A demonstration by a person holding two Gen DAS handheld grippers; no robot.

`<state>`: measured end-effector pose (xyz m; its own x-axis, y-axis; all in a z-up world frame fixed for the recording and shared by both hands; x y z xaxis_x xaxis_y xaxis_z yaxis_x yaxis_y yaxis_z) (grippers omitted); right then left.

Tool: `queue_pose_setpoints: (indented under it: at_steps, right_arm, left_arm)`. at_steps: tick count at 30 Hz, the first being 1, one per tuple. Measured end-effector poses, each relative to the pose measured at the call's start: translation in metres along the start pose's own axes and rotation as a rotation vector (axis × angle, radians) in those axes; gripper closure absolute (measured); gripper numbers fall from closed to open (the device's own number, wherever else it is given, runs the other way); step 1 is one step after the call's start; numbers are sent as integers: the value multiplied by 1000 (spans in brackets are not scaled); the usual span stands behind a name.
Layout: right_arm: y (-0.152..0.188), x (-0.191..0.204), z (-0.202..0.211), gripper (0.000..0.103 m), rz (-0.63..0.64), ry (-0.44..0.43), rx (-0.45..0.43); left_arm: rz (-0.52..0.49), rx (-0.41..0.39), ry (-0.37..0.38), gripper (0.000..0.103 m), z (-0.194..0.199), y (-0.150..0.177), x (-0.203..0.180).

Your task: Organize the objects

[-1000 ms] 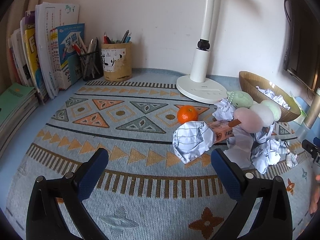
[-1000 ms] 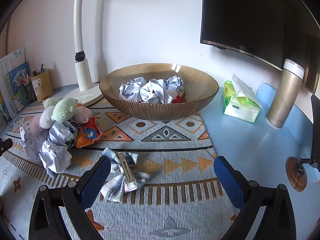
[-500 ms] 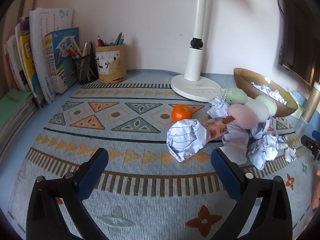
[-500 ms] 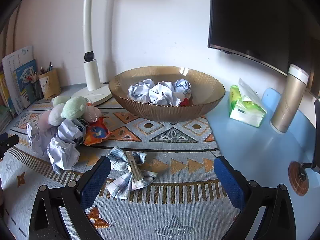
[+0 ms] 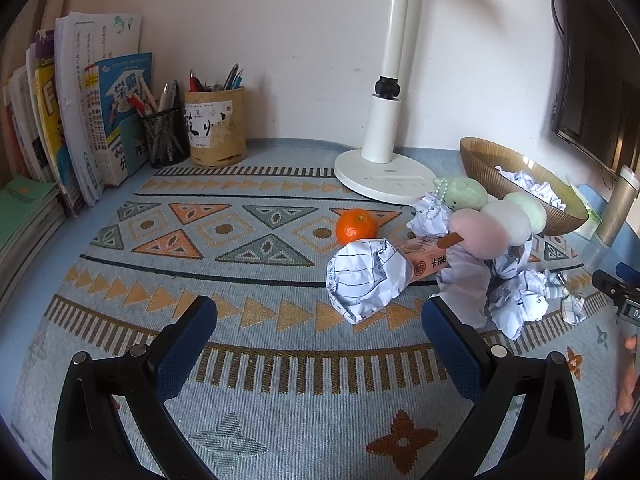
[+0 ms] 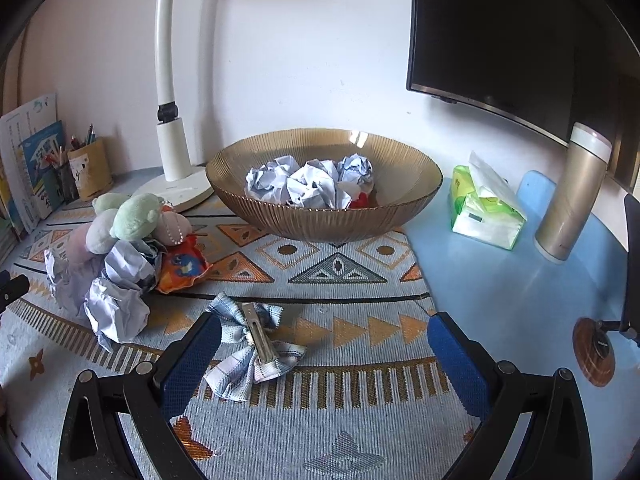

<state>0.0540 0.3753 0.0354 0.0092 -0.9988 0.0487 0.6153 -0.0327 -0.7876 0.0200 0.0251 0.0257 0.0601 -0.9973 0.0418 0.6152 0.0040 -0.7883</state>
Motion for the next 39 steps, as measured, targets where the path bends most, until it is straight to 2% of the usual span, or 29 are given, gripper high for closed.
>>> queue_pose_setpoints:
  at_steps: [8, 13, 15, 23, 27, 39]
  right_arm:
    - [1, -1, 1, 0, -4, -12, -4]
    - [1, -2, 0, 0, -12, -14, -3]
    - [1, -1, 1, 0, -12, -47, -6]
    - [1, 2, -2, 0, 1, 10, 1]
    - [1, 1, 5, 0, -6, 26, -26]
    - [0, -5, 6, 0, -34, -13, -33]
  left_arm:
    - [15, 1, -15, 1, -1, 0, 1]
    - [70, 7, -23, 1, -3, 0, 13]
    - [81, 10, -21, 1, -3, 0, 16]
    - [57, 4, -27, 1, -2, 1, 13]
    - [40, 1, -46, 1, -2, 1, 11]
    - [15, 5, -66, 1, -4, 1, 6]
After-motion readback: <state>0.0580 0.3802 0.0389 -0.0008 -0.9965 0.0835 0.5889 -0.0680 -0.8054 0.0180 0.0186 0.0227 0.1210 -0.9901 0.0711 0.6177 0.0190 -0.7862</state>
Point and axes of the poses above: each gripper's, at about its wrist camera, not at the fingertips, and z roughly against the way its jaws point, x to its left, y to its underside, the point moved 3 cm from there along -z, roughly the way its jaws point, and after that the axes turned 10 degrees about -y, right-handed, at the moved point
